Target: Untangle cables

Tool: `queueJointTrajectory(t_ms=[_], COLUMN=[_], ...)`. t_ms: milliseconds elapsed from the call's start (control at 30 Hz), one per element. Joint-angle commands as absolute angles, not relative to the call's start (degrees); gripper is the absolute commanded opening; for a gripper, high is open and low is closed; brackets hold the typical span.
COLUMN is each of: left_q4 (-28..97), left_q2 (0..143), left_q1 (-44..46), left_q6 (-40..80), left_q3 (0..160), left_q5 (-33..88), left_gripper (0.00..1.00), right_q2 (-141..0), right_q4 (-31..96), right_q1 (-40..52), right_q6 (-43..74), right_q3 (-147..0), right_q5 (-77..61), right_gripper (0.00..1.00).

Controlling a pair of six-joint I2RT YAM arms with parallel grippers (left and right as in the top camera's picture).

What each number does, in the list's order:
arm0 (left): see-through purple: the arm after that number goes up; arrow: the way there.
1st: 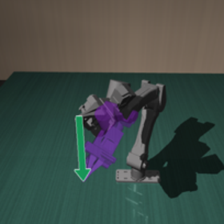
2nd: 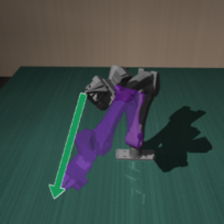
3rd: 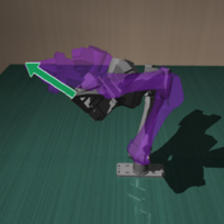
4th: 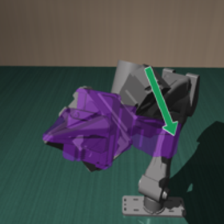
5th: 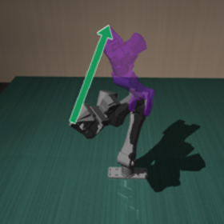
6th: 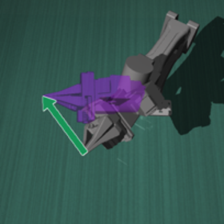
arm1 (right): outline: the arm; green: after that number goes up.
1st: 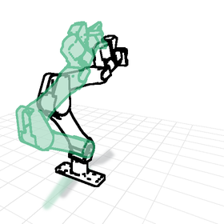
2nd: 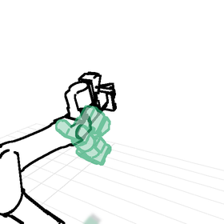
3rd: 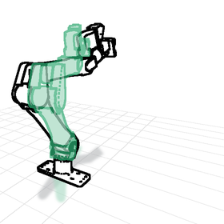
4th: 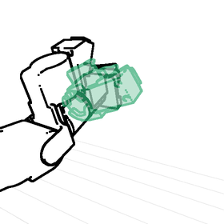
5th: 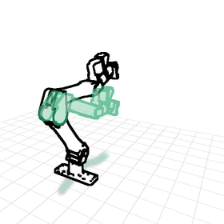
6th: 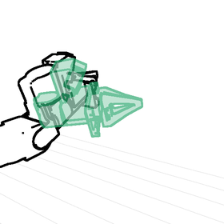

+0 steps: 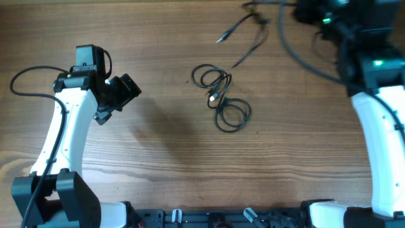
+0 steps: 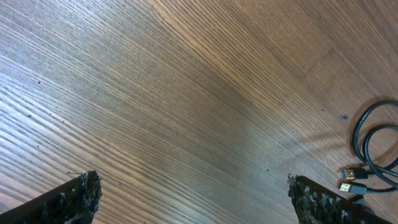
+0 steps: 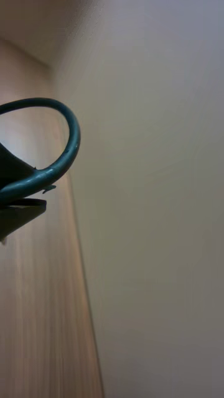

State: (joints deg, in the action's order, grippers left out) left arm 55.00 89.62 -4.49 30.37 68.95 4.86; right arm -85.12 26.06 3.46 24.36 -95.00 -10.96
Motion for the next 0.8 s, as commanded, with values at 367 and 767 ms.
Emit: queueJointTrajectory(t_ms=[367, 767], left_q4=[55.02, 55.02], left_q2=[89.36, 89.36], left_q1=[-4.23, -4.23], left_q6=[30.92, 30.92], left_q3=[68.45, 68.45], left_q5=[5.52, 5.52], left_gripper=[1.0, 1.0], right_q2=[-102.04, -119.92], right_q4=[16.43, -5.32], right_q1=[-29.61, -33.23], right_q6=[23.88, 19.03], right_q3=[-95.9, -95.9], right_q5=[7.16, 13.93], right_gripper=[0.04, 0.51])
